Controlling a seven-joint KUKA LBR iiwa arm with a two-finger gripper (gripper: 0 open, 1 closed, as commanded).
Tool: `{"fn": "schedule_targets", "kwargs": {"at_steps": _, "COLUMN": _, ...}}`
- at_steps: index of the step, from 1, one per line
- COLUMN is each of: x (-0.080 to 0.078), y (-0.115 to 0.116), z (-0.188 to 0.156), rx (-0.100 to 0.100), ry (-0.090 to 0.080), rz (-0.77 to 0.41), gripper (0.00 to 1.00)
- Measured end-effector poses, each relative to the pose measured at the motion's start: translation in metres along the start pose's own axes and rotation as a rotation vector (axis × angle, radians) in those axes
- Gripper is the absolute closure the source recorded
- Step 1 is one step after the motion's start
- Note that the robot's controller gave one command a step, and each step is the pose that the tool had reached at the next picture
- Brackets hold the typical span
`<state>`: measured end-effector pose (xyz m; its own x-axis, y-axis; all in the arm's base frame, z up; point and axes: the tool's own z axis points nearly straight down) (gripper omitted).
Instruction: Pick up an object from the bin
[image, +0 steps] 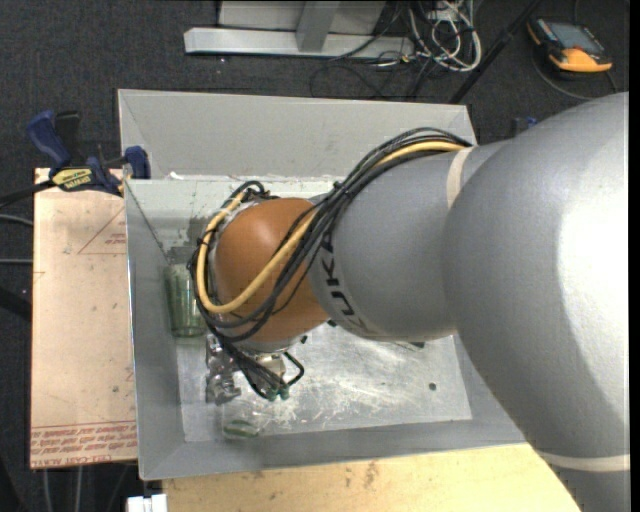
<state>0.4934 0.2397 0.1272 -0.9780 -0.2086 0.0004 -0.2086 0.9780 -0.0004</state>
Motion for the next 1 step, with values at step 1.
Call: {"fn": "schedule_targets", "kwargs": {"at_steps": 1, "x": 0.0021, "y": 0.0034, "z": -0.0477, "rx": -0.001, "ry": 0.000, "rz": -0.004, "gripper": 1.00}}
